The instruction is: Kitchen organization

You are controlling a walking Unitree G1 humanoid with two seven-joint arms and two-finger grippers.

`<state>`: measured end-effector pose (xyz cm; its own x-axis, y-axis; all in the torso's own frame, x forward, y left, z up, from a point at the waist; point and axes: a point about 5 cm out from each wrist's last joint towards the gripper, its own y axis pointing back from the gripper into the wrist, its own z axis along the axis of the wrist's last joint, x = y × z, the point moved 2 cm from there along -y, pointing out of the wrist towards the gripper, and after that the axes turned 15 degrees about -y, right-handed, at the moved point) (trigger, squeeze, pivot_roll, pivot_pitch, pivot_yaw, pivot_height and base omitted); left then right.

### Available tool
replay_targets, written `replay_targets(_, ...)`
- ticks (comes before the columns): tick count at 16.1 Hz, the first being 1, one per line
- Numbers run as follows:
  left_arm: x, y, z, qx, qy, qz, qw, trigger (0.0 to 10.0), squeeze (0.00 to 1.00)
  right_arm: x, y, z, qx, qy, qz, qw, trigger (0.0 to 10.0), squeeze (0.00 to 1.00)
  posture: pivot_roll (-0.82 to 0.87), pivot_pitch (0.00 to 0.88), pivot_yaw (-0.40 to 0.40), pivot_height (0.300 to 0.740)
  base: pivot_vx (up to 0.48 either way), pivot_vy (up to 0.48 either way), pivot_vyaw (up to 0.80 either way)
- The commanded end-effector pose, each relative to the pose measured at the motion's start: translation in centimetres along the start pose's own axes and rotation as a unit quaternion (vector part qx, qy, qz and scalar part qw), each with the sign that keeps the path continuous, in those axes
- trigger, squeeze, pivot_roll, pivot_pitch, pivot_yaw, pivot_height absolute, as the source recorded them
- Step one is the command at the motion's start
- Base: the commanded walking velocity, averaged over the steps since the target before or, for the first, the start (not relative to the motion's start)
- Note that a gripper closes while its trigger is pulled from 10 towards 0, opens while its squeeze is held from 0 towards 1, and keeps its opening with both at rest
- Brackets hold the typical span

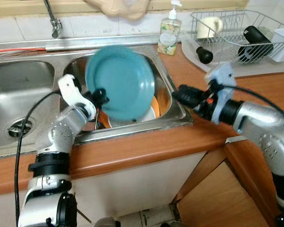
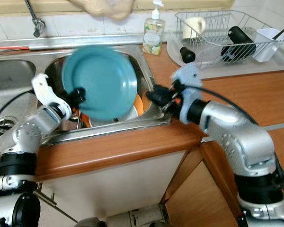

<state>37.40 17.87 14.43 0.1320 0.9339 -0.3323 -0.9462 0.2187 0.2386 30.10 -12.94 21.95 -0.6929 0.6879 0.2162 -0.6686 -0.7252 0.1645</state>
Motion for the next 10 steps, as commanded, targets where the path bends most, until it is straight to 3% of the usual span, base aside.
replay_targets(1, -0.6, -0.5, 1.4, -0.006, -0.005, -0.003, 1.0, 0.0, 0.0, 0.4, 0.1, 0.0, 0.004, 0.021, 0.008, 1.0, 10.0, 0.0, -0.05, 0.0, 0.001, 0.74, 0.0, 0.0, 0.0)
replay_targets(2, -0.6, -0.7, 1.1, 0.008, 0.0, 0.001, 1.0, 0.0, 0.0, 0.6, 0.0, -0.3, 0.008, 0.023, 0.011, 1.0, 10.0, 0.0, -0.05, 0.0, 0.001, 0.74, 0.0, 0.0, 0.0)
replay_targets(3, -0.6, -1.0, 0.8, 0.025, 0.01, 0.005, 1.0, 1.1, 0.0, 0.7, -0.1, -0.5, 0.013, 0.026, 0.013, 0.999, 10.0, 0.0, -0.05, 0.0, 0.001, 0.74, 0.0, 0.0, 0.0)
replay_targets(4, -0.5, -1.1, 0.5, 0.042, 0.013, 0.012, 0.999, 3.6, 0.0, 0.8, -0.2, -0.7, 0.016, 0.03, 0.014, 0.999, 10.0, 0.0, -0.05, 0.0, 0.001, 0.74, 0.0, 0.0, 0.0)
replay_targets(5, -0.4, -1.3, 0.1, 0.059, 0.01, 0.017, 0.998, 9.1, 0.0, 0.8, -0.3, -0.9, 0.02, 0.033, 0.015, 0.999, 10.0, 0.0, -0.05, 0.0, 0.001, 0.74, 0.0, 0.0, 0.0)
replay_targets(6, -0.3, -1.4, -0.2, 0.075, 0.001, 0.022, 0.997, 10.0, 0.0, 1.0, -0.4, -1.1, 0.024, 0.037, 0.02, 0.999, 10.0, 0.0, -0.05, 0.0, 0.001, 0.74, 0.0, 0.0, 0.0)
replay_targets(9, -0.2, -1.7, -0.8, 0.115, -0.012, 0.026, 0.993, 10.0, 0.0, 1.4, -0.8, -1.5, 0.027, 0.043, 0.025, 0.998, 10.0, 0.0, -0.05, 0.0, 0.008, 0.74, 0.0, 0.0, 0.0)
replay_targets(10, -0.1, -1.8, -0.9, 0.119, -0.016, 0.028, 0.992, 10.0, 0.61, 1.7, -1.2, -1.8, 0.023, 0.046, 0.026, 0.998, 10.0, 0.0, -0.05, 0.0, 0.009, 0.74, 0.0, 0.0, 0.0)
